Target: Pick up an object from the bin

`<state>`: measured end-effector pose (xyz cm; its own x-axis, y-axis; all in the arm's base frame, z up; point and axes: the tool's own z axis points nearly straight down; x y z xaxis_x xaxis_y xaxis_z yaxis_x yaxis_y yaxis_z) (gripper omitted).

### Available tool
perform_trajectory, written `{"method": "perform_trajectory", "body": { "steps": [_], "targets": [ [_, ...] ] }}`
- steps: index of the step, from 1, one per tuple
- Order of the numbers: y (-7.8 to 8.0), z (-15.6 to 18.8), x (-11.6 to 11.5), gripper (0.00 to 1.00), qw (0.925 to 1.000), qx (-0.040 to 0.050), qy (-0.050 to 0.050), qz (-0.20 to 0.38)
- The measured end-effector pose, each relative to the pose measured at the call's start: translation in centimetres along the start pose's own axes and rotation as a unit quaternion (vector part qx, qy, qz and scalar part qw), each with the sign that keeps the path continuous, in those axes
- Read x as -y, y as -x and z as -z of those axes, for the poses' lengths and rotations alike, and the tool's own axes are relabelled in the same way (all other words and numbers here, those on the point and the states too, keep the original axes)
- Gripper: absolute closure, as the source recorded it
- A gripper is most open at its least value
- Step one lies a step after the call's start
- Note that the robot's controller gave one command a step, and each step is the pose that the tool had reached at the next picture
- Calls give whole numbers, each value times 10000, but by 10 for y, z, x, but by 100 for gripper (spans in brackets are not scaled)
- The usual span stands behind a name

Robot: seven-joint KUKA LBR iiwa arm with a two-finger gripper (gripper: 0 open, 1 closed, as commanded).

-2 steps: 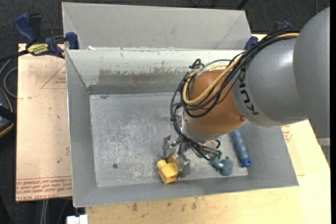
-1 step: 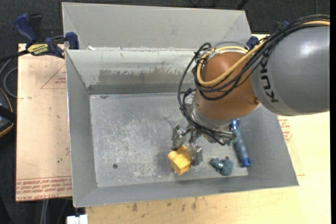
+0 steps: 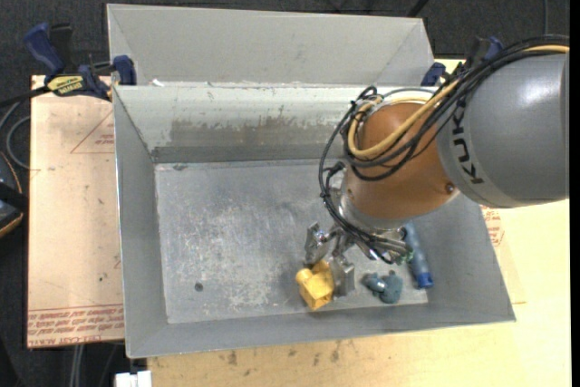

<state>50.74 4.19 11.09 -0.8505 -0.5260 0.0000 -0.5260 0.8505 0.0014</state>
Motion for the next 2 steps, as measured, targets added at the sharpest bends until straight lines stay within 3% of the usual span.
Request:
{"method": "perform_trajectory", "body": {
  "steps": [1, 2],
  "targets": [
    [-13, -8, -5, 100, 9996, -2, 2, -291],
    [-25, -28, 3, 100, 9969, 88, -32, -780]
  ]
}}
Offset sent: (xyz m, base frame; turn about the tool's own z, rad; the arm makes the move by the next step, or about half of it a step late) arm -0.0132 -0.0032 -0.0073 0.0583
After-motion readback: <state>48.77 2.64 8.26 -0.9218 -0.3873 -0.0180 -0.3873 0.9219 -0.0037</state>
